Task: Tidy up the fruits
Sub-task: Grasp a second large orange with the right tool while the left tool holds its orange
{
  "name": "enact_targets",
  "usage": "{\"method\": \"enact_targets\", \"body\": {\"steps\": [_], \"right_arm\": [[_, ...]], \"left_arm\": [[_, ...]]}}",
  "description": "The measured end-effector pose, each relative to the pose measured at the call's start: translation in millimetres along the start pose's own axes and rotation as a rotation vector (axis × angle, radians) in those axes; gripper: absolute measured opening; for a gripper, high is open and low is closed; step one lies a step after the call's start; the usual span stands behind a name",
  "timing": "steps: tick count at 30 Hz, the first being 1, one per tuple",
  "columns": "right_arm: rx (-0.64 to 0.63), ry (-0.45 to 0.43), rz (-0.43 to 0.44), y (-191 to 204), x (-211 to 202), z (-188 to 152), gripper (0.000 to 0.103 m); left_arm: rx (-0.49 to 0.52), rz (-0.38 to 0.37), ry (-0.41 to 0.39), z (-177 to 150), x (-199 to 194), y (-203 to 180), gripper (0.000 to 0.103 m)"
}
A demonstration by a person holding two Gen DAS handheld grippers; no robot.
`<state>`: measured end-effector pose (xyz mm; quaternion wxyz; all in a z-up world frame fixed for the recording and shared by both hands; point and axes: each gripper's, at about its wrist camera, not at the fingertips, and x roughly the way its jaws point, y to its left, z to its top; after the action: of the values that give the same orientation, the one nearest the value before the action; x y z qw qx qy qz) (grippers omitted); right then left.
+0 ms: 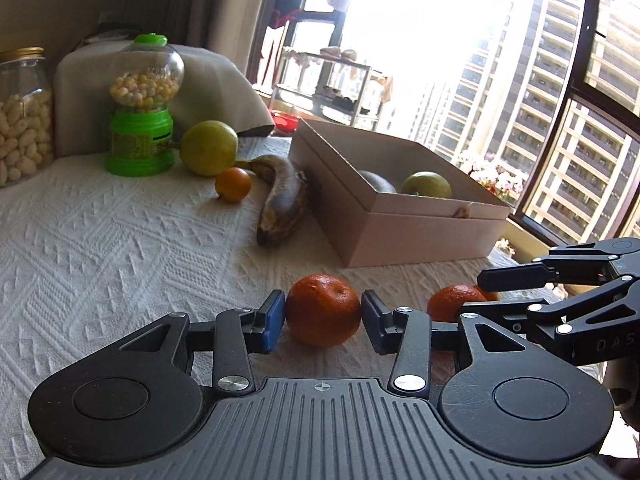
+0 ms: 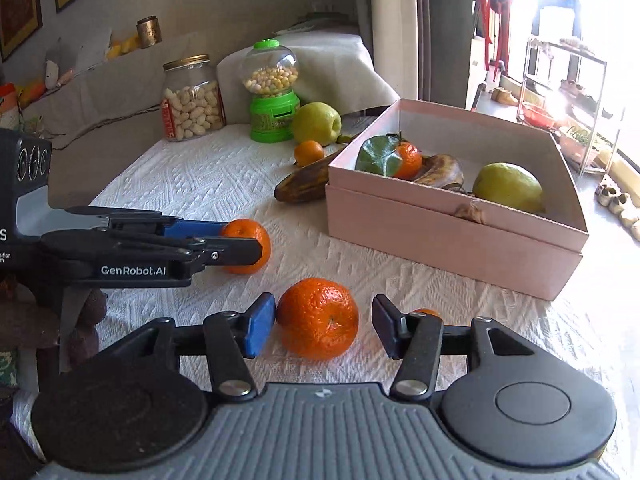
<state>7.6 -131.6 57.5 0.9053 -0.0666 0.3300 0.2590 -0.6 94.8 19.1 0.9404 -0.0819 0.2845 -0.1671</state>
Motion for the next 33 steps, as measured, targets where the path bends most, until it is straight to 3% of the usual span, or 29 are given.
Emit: {"method": "enact_targets", "body": {"steps": [9, 14, 20, 23, 26, 31, 33], "right_arm": [[0.016, -0.044, -0.156, -25.3, -16.8, -2.0, 0.06], [0.057, -0.04, -0.167, -32.0, -24.4, -10.6, 0.064], [-0.003, -0.043, -0.228, -23.6, -29.2, -7.8, 0.064], [-0.007, -0.055, -0.183, -16.4, -32.4, -3.8, 0.064], [-0.059, -0.042, -0.15, -0.3, -23.2, -3.7, 0.064], [-0.222, 0.018, -0.218, 28.9, 8.9, -13.5, 0.063], [-0.252, 0.026, -0.241, 33.8, 16.4, -14.9, 0.054]], "left_arm": [[-0.023, -0.012, -0.006, -0.9, -0.1, 7.1, 0.047], [-0.034, -0.017, -0.003, -1.7, -0.2, 7.7, 0.047], [-0.03, -0.017, 0.002, -1.6, 0.5, 6.6, 0.047], [-0.033, -0.021, 0.006, -1.5, 1.7, 7.1, 0.048], [-0.034, -0.022, 0.007, -1.2, 2.5, 7.6, 0.048], [-0.034, -0.023, 0.007, -1.3, 2.6, 7.7, 0.048], [-0.034, -0.022, 0.007, -1.3, 2.5, 7.7, 0.048]]}}
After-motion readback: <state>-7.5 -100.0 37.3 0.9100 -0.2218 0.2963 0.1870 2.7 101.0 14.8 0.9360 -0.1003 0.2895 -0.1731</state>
